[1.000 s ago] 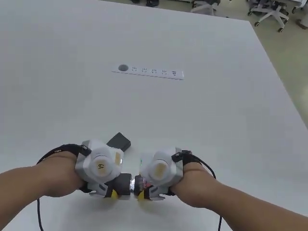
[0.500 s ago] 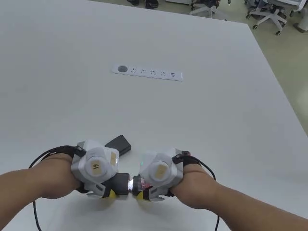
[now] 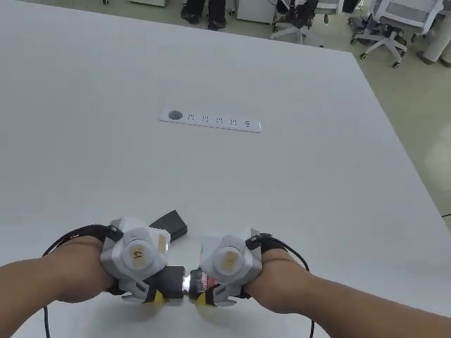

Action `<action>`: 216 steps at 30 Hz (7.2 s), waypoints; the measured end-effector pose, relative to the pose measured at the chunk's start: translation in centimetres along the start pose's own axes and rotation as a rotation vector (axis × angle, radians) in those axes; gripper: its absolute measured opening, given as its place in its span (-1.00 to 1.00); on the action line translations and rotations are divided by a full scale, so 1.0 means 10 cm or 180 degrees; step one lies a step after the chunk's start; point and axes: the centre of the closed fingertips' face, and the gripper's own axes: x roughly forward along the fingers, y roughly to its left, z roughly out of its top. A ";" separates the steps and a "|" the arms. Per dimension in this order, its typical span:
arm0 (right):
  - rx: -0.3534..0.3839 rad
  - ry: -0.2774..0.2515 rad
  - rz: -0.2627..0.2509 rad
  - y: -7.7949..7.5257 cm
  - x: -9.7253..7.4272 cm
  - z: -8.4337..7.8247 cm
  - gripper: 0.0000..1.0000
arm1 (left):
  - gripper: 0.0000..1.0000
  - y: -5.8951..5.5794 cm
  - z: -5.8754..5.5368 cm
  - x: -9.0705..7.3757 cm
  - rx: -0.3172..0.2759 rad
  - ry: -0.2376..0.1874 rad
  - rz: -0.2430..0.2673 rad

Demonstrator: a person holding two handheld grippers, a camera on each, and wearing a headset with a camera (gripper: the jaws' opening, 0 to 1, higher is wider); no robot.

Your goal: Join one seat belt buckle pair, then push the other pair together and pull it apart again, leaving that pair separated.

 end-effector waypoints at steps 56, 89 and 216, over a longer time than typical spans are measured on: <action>0.0378 -0.0053 -0.0570 -0.65 -0.74 -0.53 -0.35 | -0.05 1.05 -0.03 -0.44 -0.0660 -0.0042 0.0849; 0.0288 0.0359 -0.0401 -0.85 -0.63 -1.02 -0.36 | -0.30 0.90 -0.05 -0.08 -0.0157 0.0277 0.0417; 0.0022 0.0025 -0.0191 -0.86 -0.09 -0.07 -0.38 | -0.34 0.86 -0.02 -0.06 0.0068 0.0184 0.0151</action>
